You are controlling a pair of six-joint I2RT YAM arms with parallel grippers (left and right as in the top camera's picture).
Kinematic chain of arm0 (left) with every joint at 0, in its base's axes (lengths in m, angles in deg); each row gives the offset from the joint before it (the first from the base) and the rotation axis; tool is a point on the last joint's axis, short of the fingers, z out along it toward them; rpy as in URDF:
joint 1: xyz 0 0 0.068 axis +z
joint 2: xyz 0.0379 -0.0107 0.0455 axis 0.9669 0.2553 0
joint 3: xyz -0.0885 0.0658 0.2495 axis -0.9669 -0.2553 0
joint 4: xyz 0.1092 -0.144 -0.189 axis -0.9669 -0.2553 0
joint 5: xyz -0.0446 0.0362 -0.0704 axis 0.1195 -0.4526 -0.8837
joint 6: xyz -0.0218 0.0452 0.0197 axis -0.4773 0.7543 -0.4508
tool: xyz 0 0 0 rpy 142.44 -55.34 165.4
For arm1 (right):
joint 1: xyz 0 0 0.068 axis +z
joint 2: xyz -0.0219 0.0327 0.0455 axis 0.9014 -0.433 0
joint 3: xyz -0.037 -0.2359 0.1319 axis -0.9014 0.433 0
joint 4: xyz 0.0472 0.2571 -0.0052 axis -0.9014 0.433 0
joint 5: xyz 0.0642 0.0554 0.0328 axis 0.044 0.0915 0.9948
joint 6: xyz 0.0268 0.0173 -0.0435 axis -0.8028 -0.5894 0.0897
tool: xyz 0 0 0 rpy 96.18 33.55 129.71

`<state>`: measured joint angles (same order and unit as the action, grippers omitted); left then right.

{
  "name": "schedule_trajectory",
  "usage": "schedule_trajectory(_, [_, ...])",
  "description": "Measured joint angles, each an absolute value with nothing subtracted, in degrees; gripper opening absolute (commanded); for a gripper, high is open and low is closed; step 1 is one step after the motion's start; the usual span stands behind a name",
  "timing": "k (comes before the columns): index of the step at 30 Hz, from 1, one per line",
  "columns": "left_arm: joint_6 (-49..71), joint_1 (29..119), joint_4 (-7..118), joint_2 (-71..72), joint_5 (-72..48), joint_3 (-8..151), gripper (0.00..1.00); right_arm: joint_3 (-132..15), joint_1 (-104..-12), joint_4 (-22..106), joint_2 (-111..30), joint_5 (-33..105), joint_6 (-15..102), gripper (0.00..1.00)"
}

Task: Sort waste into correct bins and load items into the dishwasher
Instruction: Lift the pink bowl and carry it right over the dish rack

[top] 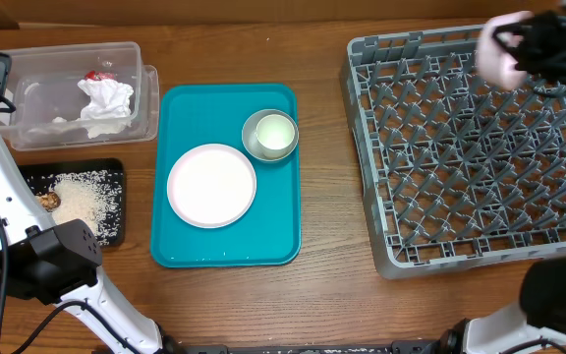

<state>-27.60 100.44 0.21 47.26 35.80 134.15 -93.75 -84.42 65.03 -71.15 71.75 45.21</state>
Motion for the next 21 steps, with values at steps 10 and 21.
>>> schedule_trajectory(10, [-27.6,100.44,0.21,47.26,35.8,134.15,1.0,-86.17,-92.94,48.44,-80.55,86.15,40.97,0.04])
schedule_trajectory(21, [-27.6,100.44,0.21,47.26,35.8,134.15,1.0,-85.78,-94.78,46.21,-88.11,86.87,38.08,0.04])
